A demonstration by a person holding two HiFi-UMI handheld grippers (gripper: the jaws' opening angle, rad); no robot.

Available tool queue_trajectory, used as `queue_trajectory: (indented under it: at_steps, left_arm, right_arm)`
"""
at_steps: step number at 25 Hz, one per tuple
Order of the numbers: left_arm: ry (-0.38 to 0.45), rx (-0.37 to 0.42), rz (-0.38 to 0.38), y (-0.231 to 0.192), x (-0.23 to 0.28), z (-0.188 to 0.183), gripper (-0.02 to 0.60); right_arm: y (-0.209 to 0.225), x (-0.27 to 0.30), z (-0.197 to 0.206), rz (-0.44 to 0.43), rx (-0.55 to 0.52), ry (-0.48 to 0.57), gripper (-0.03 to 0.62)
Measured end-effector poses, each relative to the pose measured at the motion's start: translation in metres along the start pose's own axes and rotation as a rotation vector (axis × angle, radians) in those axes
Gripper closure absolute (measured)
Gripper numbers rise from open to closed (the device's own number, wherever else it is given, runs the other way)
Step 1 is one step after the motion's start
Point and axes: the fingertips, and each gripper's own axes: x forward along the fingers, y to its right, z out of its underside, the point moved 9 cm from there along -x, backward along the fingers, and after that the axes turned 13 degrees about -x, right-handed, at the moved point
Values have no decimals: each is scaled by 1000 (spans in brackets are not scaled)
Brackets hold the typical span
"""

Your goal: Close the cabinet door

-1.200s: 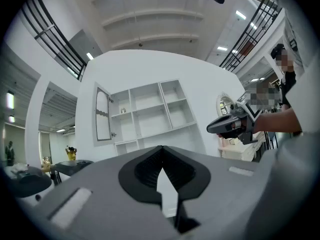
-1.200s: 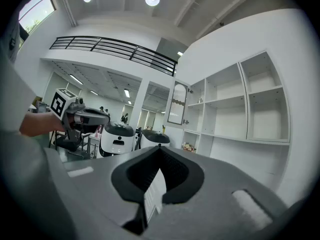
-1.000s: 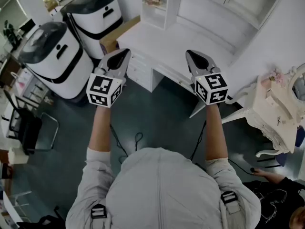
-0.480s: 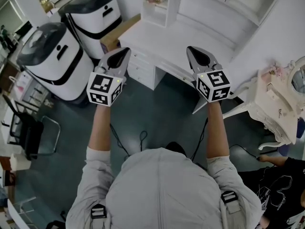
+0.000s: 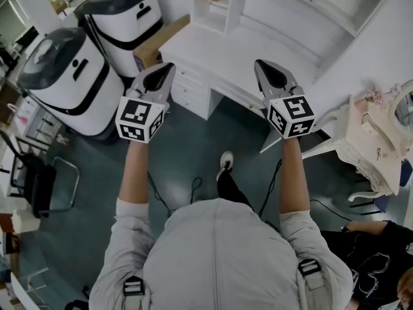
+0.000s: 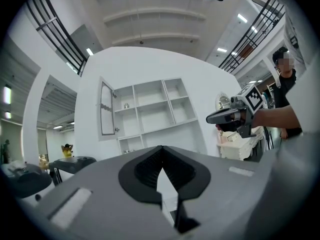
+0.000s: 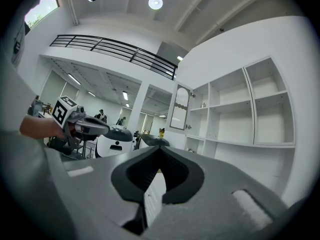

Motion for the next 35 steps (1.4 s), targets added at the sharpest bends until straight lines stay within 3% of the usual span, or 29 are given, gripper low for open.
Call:
queue_trajectory:
  at_steps: [9,23,35]
  left_arm:
    - [-17,28,-37,-43,87,3,563]
    - [-19,-12,-118,-96,252,-10,563]
    - [-68,-70,-221,-138,307,4,563]
  right_arm:
    - [65,79,34,-28,4,51,592]
    - [205,206,81,-104,49,80,592]
    - [239,268,109,-175,82,95,592]
